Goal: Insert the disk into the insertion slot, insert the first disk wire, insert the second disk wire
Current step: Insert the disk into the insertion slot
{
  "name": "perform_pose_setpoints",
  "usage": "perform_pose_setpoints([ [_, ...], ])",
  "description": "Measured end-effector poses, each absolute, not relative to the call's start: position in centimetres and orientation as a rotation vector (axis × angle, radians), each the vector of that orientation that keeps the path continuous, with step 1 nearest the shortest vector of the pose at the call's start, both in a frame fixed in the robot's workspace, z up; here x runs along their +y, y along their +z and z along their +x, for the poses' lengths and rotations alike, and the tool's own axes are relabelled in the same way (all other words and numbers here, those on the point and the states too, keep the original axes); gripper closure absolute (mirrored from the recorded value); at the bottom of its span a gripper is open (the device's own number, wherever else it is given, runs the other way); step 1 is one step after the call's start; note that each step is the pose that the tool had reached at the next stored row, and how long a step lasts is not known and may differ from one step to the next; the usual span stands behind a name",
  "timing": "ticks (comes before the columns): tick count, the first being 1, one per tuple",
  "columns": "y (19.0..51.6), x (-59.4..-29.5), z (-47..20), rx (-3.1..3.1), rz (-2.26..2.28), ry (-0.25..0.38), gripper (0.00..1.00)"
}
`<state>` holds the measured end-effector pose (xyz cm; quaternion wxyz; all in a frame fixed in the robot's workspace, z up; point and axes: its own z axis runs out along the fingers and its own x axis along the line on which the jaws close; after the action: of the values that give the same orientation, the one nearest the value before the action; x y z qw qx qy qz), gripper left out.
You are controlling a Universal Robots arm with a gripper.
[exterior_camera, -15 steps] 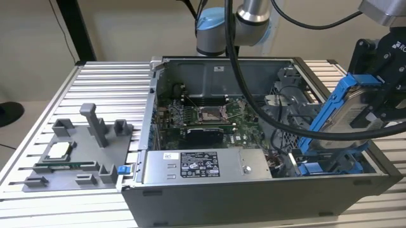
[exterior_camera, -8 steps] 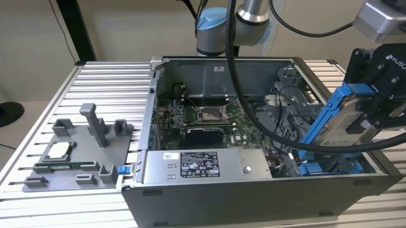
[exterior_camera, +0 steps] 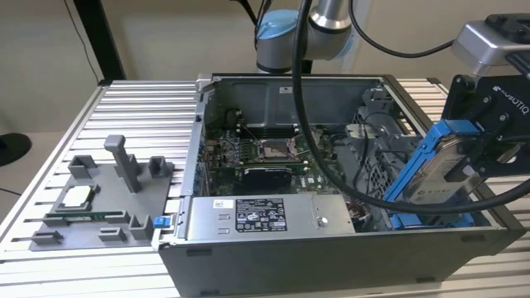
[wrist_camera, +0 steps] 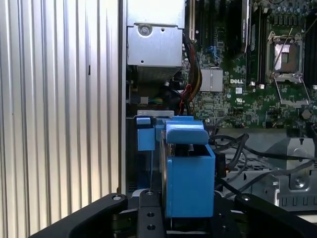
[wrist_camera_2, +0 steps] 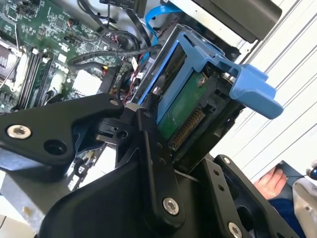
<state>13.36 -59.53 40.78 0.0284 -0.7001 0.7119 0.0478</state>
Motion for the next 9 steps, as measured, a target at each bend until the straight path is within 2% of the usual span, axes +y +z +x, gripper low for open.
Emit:
perform_pose_setpoints([
  [9, 40.02, -59.53, 13.42, 2.195, -2.159, 0.151, 1.00],
])
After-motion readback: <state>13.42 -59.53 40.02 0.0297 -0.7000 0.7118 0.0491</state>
